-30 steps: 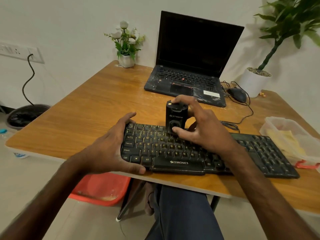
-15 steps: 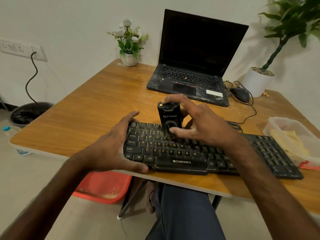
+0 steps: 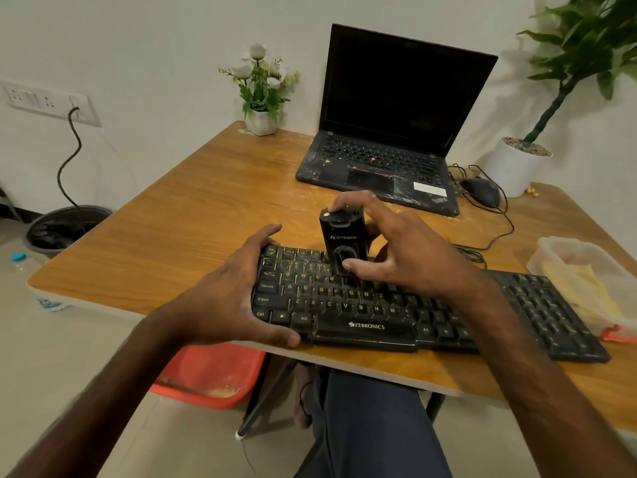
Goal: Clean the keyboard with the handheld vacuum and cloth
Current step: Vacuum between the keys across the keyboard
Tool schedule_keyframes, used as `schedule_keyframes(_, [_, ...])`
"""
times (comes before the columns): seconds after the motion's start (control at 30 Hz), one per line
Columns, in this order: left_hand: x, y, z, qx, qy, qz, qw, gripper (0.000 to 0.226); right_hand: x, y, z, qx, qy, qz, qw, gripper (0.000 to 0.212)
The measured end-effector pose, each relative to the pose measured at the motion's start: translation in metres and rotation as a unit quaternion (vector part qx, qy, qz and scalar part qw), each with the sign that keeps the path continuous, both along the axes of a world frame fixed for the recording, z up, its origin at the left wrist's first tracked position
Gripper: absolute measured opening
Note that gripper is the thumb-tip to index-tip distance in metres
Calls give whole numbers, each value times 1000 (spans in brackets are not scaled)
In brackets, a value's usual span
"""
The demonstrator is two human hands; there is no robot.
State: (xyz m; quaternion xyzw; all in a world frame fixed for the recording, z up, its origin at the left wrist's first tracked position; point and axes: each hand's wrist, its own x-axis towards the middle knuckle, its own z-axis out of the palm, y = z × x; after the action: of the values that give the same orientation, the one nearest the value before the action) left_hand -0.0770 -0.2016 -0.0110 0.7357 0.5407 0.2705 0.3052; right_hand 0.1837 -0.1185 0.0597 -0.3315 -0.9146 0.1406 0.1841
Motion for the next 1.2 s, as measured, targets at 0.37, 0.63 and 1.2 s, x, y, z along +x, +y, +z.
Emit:
schedule_keyframes(0.37, [-1,0,-2,0,-3,0,1000,146,3,2,6,-56,22,-13,998,69])
schedule_keyframes(0.63, [-1,1,-2,5,0,-1,1000,148,-19,0,-13,18,61,-13,998,71])
schedule_keyframes(1.2, [0,0,-1,1,-1,5,1000,147,-15,0,4,5,4,-13,1000,70])
